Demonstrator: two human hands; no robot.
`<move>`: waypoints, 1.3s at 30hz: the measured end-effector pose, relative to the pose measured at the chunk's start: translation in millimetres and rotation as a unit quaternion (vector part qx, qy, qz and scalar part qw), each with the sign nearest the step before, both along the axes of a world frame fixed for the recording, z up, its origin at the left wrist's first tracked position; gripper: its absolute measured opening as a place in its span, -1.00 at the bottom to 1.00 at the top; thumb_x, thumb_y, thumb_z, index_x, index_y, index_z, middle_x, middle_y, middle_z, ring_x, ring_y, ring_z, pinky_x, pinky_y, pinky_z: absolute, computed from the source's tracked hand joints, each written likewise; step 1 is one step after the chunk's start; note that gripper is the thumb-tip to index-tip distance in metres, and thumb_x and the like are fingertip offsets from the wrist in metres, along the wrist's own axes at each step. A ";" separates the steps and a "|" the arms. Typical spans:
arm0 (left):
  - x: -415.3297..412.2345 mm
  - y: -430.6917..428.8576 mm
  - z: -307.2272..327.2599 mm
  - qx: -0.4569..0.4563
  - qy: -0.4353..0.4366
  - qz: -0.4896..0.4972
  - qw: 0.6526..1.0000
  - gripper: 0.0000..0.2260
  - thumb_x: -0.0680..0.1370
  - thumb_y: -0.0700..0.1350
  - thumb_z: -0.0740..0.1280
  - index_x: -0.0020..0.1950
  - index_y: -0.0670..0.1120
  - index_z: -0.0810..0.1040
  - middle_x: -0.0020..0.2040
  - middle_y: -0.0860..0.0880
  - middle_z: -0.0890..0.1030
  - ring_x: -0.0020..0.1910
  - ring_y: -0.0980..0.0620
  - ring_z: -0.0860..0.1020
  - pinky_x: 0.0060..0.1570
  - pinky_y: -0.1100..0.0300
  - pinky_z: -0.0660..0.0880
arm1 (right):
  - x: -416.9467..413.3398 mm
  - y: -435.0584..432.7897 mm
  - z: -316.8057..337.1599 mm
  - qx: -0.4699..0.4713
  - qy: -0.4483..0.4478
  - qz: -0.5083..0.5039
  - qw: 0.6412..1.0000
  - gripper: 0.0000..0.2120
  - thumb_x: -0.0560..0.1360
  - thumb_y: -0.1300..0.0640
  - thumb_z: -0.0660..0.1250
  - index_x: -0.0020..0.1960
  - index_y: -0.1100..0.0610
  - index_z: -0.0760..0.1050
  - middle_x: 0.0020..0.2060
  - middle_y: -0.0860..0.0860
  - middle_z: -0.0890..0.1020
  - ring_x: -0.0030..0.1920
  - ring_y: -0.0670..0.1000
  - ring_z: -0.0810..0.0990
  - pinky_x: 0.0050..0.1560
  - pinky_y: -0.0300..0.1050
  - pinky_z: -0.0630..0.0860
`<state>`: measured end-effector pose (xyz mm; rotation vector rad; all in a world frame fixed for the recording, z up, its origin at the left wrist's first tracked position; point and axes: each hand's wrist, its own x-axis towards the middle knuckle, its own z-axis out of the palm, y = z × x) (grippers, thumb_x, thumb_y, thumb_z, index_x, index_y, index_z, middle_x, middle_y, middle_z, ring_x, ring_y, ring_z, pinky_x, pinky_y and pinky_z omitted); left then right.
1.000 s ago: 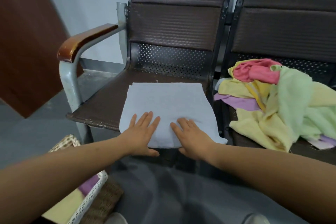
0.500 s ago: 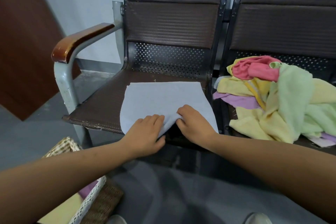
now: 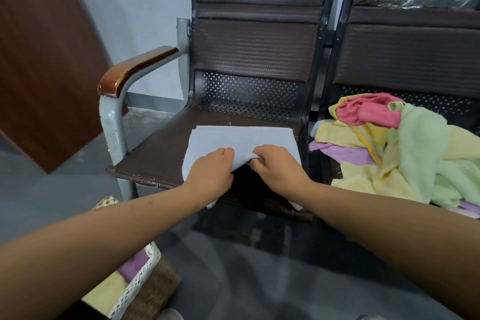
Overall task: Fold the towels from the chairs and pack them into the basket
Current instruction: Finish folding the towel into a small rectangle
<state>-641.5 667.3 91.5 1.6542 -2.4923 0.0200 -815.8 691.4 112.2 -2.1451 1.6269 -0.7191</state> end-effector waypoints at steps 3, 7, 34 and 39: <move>16.8 -7.7 5.7 0.038 -0.026 0.044 0.998 -0.88 0.48 -0.25 0.28 -0.06 -0.09 0.38 -0.03 -0.10 0.59 -0.04 -0.17 0.58 -0.25 0.10 0.33 | -16.3 -1.0 1.7 -0.003 0.093 -0.001 0.996 -0.81 0.59 0.12 0.25 -0.17 0.17 0.49 -0.21 0.04 0.54 -0.15 0.06 0.49 -0.15 -0.03 0.39; 36.8 -10.6 18.0 0.021 -0.061 0.043 0.997 -0.90 0.54 -0.26 0.19 -0.07 -0.11 0.48 -0.04 -0.16 0.62 -0.12 -0.18 0.54 -0.21 0.10 0.31 | -43.5 5.6 -0.9 0.009 0.253 0.016 0.967 -0.95 0.56 0.21 0.26 0.02 0.15 0.46 -0.05 0.07 0.48 -0.07 0.14 0.53 -0.18 -0.05 0.38; 130.0 -9.7 42.0 0.254 0.243 0.065 0.934 -0.82 0.63 -0.04 0.32 -0.11 -0.08 0.60 -0.25 -0.01 0.63 -0.23 0.02 0.60 -0.10 0.10 0.54 | -104.4 2.0 0.3 0.207 -0.254 -0.186 0.926 -0.73 0.54 0.13 0.42 -0.31 0.09 0.47 -0.35 0.00 0.53 -0.29 0.01 0.46 -0.37 -0.16 0.34; 114.6 -25.6 30.0 0.159 0.153 0.135 0.966 -0.87 0.63 -0.09 0.30 -0.10 -0.05 0.57 -0.24 -0.04 0.59 -0.20 -0.07 0.57 -0.24 0.10 0.46 | -105.1 -15.1 -12.3 0.176 -0.107 -0.185 0.961 -0.88 0.55 0.15 0.38 -0.13 0.18 0.57 -0.24 0.06 0.59 -0.22 0.04 0.55 -0.22 -0.06 0.51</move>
